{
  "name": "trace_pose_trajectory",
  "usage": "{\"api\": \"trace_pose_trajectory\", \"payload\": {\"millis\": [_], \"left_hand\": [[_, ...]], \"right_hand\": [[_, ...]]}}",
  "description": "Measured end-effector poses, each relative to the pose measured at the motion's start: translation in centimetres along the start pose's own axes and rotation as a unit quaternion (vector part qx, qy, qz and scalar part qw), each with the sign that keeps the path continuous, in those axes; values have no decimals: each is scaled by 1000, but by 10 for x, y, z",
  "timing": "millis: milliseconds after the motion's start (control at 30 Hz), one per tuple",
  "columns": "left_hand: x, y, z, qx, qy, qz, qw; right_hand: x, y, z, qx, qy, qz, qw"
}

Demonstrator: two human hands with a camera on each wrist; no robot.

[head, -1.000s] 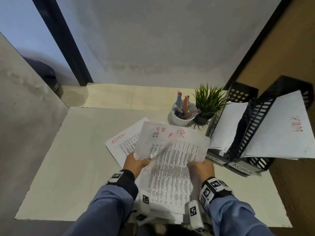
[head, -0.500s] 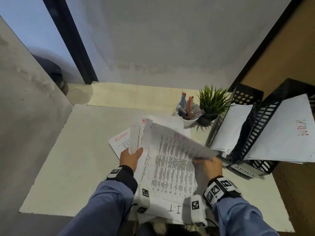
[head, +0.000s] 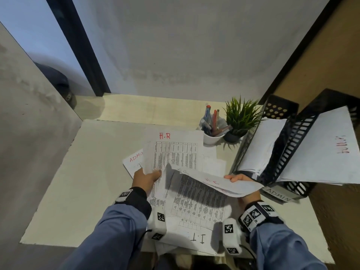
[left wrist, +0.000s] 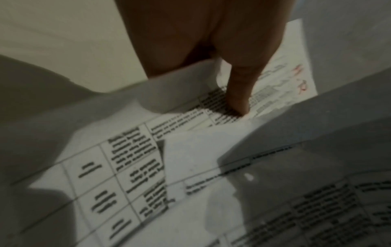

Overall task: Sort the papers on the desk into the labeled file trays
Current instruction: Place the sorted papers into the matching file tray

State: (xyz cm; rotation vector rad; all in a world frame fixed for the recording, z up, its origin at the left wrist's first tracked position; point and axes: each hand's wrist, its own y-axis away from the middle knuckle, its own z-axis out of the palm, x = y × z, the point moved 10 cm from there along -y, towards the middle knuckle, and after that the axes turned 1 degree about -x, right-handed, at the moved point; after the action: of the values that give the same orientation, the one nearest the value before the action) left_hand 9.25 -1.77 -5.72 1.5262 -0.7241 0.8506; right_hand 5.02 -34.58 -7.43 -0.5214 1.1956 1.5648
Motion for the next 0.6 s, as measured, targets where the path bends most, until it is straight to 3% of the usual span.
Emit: {"api": "trace_pose_trajectory", "payload": {"millis": [167,267,333,433,467,533,600], "left_hand": [[-2,5,15,-59,-30,-29,997],[0,12,23,-96,-16,-47,994],[3,19,32,-141,0,-53,989],[7,23,33,-139,-2,-27,990],[7,25,31,-127,-16,-31,991],[4,28,24,-102,-57,-51,992],[5,36,34,-145,-29,-62,987]], "right_hand": [[-5,5,11,38,72,16,997],[-6,2,25,-21,-18,17,999],[-5,7,40,-43,-34,54,997],[12,20,53,4,141,178,974],[11,24,35,82,239,189,949],[-13,19,25,151,217,79,961],[-24,27,30,153,154,57,975]]}}
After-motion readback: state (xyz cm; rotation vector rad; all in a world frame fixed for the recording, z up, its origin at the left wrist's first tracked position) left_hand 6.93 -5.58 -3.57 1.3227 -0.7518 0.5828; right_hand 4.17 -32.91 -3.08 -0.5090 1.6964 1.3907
